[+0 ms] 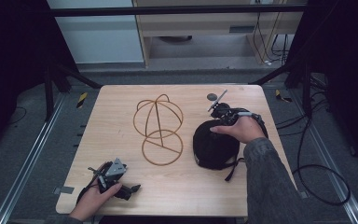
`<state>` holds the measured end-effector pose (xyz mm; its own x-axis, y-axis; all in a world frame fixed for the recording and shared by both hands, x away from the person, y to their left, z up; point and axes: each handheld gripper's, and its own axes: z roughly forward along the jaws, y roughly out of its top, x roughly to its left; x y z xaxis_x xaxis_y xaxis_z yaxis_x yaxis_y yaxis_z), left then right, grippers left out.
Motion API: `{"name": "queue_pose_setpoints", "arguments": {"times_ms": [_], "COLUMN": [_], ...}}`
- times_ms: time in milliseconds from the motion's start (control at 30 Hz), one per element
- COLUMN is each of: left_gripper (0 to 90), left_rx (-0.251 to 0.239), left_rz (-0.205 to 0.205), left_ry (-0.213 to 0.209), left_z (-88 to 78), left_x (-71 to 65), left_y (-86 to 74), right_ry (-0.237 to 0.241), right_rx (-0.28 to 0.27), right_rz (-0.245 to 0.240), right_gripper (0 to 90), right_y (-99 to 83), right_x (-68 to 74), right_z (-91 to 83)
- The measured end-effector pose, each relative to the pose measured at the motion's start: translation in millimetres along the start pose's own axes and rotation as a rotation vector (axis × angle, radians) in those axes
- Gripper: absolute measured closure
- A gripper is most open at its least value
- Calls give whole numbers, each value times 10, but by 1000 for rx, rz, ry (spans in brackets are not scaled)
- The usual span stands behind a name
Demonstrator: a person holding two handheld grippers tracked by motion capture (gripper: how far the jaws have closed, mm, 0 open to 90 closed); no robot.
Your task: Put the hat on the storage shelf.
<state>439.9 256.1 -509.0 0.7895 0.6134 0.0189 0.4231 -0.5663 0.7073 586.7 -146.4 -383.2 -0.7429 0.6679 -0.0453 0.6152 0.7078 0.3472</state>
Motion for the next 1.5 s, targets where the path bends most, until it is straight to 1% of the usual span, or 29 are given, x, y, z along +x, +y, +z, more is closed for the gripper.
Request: {"name": "queue_pose_setpoints", "arguments": {"times_ms": [67,133,167,233,267,333,367,400,433,467,533,633,733,767,800,833,867,933,1000,1100,1133,1233,1333,1433,1500], "left_gripper": [0,0,0,0,0,0,0,0,0,0,0,0,0,0,0,0,0,0,0,0,0,0,0,0,0], "left_rx": [0,0,0,0,0,0,0,0,0,0,0,0,-1,-1,-1,-2,-2,-2,-3,-2,-3,-2,-3,-3,-3], "left_rz": [0,0,0,0,0,0,0,0,0,0,0,0,0,0,0,0,0,0,-1,0,0,0,-1,-2,-2], "left_ry": [0,0,0,0,0,0,0,0,0,0,0,0,0,0,0,1,1,1,0,1,1,1,2,3,3], "left_z": [0,0,0,0,0,0,0,0,0,0,0,0,0,0,1,1,1,2,2,2,2,2,1,1,1], "left_x": [0,0,0,0,0,0,0,0,0,0,0,0,0,0,0,0,0,-1,0,0,0,0,-2,-3,-3], "left_y": [0,0,0,0,0,0,0,0,0,0,0,0,0,0,0,-1,-1,-1,-1,-1,-1,-1,-2,-2,-2], "right_ry": [-1,6,5,16,21,23,30,33,35,35,38,41,39,42,42,40,40,40,33,21,21,11,1,-32,-34], "right_rx": [9,16,19,26,24,28,29,27,24,24,15,6,-26,-47,-47,-64,-64,-86,-110,-146,-146,-177,-188,-204,-209], "right_rz": [-1,-14,-18,-22,-38,-36,-37,-50,-40,-40,-54,-54,-47,-48,-48,-40,-40,-38,-41,-33,-33,-19,-9,25,32], "right_gripper": [464,551,578,662,689,709,715,718,723,723,727,728,729,729,729,729,729,729,729,730,730,730,730,731,731], "right_y": [2,2,0,-4,-9,-16,-21,-26,-35,-35,-43,-62,-91,-112,-112,-131,-131,-154,-179,-238,-238,-307,-331,-378,-391], "right_x": [2,-3,-4,-4,-7,0,0,-5,6,6,5,19,34,40,40,49,49,61,76,100,100,110,109,95,92], "right_z": [21,45,52,57,58,53,49,50,37,37,19,-30,-115,-177,-177,-236,-236,-308,-383,-509,-509,-616,-656,-724,-741]}}
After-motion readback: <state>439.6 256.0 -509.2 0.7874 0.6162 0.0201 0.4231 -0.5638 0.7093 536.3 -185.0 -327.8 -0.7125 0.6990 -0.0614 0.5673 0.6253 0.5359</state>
